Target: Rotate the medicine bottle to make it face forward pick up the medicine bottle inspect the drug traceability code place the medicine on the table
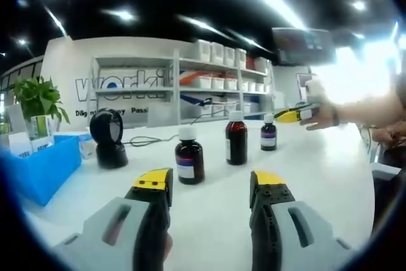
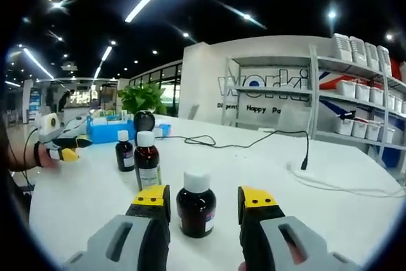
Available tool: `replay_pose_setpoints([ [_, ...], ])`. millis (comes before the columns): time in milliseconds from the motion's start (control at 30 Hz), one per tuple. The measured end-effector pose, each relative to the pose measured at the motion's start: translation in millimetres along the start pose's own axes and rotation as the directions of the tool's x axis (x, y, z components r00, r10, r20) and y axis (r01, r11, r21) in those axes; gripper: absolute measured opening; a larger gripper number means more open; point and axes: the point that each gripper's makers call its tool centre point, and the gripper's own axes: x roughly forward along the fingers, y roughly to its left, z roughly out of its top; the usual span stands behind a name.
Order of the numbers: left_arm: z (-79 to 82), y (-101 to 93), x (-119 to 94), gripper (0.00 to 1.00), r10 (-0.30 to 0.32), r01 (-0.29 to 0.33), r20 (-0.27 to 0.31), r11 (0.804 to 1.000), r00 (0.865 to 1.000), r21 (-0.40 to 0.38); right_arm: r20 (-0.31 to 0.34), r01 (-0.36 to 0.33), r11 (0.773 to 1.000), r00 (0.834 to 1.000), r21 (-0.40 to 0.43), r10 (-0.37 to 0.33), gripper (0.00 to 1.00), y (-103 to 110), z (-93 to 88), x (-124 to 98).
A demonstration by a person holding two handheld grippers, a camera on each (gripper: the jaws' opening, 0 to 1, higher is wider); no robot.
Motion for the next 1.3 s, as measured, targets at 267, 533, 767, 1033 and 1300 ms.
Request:
replay_pose_setpoints([
  [267,0.6,-0.1,-0.2,0.39,-0.001,0.001,0.003,1.000,1.000,-0.005,-0.039,-0.040,0.999,0.998,-0.018,0.039,0.39,5.2,-9.7,14.8],
  [533,2.3,-1.7,0.0,0.39,-0.008,0.008,0.010,1.000,1.000,-0.006,-0.068,-0.073,0.994,0.995,-0.083,0.067,0.35,9.6,-12.3,27.8],
  [767,3.5,-2.1,-1.1,0.39,-0.006,0.006,0.014,1.000,1.000,-0.011,-0.082,-0.101,0.991,0.992,-0.086,0.094,0.31,15.5,-18.4,34.3],
  [1033,3.8,-1.9,-1.0,0.38,-0.008,0.009,0.018,1.000,1.000,-0.012,-0.101,-0.104,0.993,0.990,-0.050,0.098,0.29,20.8,-22.8,32.3],
  [1300,3.3,-0.9,-1.0,0.38,-0.010,0.010,0.019,1.000,1.000,-0.007,-0.088,-0.056,0.998,0.995,-0.041,0.052,0.28,19.8,-23.2,33.5],
])
